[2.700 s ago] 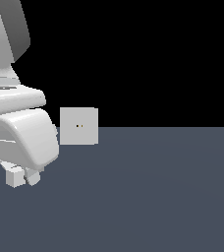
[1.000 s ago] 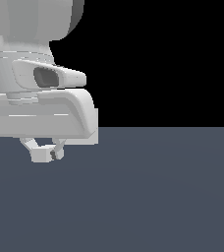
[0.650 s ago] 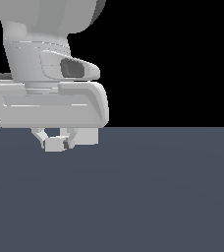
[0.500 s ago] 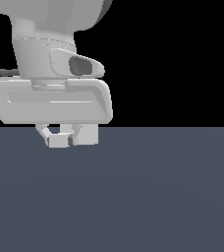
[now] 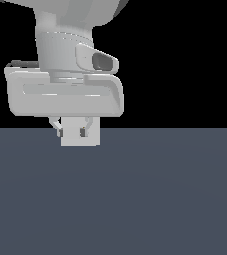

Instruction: Plug the charger into the wall socket.

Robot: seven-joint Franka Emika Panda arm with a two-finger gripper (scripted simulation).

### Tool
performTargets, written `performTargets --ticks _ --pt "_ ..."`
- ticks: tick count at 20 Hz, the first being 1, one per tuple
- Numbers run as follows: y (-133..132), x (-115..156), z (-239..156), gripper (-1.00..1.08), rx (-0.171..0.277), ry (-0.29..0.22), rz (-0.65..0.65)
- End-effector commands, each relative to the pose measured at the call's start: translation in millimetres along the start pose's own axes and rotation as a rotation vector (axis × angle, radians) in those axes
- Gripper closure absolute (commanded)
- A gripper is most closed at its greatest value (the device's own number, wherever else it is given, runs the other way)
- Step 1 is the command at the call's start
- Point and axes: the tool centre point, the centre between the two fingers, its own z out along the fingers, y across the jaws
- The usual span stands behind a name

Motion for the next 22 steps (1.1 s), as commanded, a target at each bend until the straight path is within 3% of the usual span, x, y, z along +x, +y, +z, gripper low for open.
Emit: performTargets --ticks 1,22 --pt "2.7 3.3 -2.5 1.08 0.010 -0.001 -0.027" --pt "9.5 12.5 -6.5 1.08 0.032 -0.005 -0.088"
